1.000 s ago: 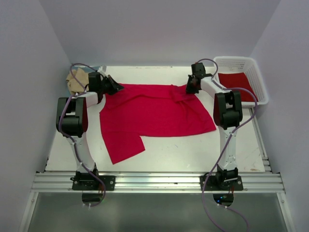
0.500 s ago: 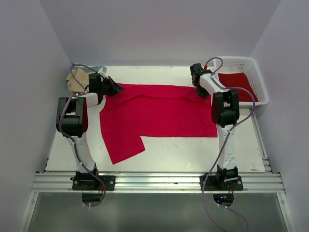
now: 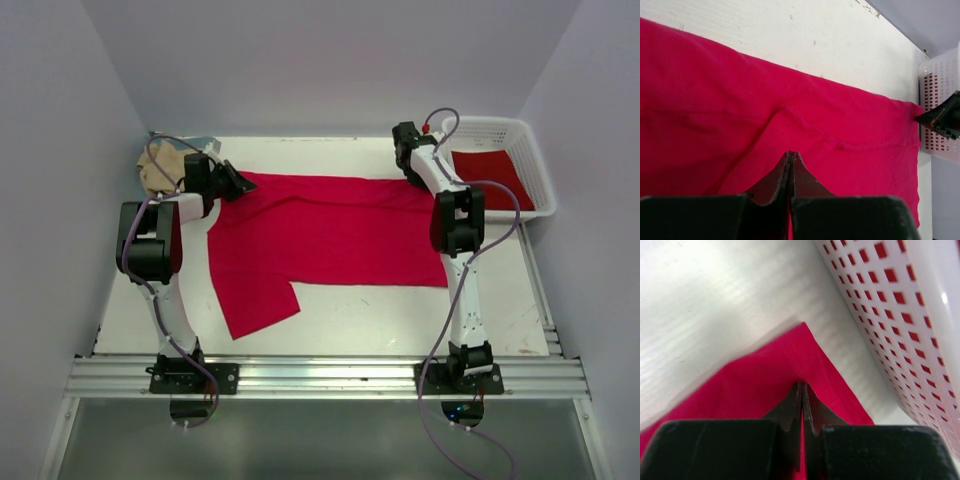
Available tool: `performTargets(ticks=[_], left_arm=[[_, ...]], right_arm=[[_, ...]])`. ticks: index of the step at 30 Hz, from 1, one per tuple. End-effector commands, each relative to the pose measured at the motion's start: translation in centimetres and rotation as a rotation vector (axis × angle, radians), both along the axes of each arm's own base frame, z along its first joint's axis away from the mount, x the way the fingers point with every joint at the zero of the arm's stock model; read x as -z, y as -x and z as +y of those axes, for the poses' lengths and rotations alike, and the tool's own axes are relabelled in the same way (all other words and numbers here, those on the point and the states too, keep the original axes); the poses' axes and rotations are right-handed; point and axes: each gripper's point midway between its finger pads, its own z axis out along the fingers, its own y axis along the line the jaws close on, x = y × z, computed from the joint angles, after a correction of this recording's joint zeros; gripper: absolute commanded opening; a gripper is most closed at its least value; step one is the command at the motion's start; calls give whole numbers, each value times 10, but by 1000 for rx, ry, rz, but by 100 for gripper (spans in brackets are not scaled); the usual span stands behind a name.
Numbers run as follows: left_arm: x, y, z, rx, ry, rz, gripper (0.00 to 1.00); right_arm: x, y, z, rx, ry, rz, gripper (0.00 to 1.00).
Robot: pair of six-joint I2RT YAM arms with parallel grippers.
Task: Fold and stack the t-shirts
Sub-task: Fold the tshirt
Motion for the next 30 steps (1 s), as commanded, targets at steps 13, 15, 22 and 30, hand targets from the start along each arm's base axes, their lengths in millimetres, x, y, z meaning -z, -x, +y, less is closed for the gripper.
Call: performTargets(ticks=[13, 15, 22, 30], left_arm=[[-51, -1, 1, 18, 6, -202, 0], [-57, -4, 5, -1, -25, -215, 0], [-26, -24, 8, -13, -81, -121, 21], [-8, -48, 1, 17, -61, -89, 66]], right_arm=[[-130, -19, 34, -241, -102, -528, 0], [-178, -8, 53, -321, -122, -644, 0], [-144, 18, 128, -529, -345, -443, 0], [-105, 106, 192, -671, -466, -369, 0]])
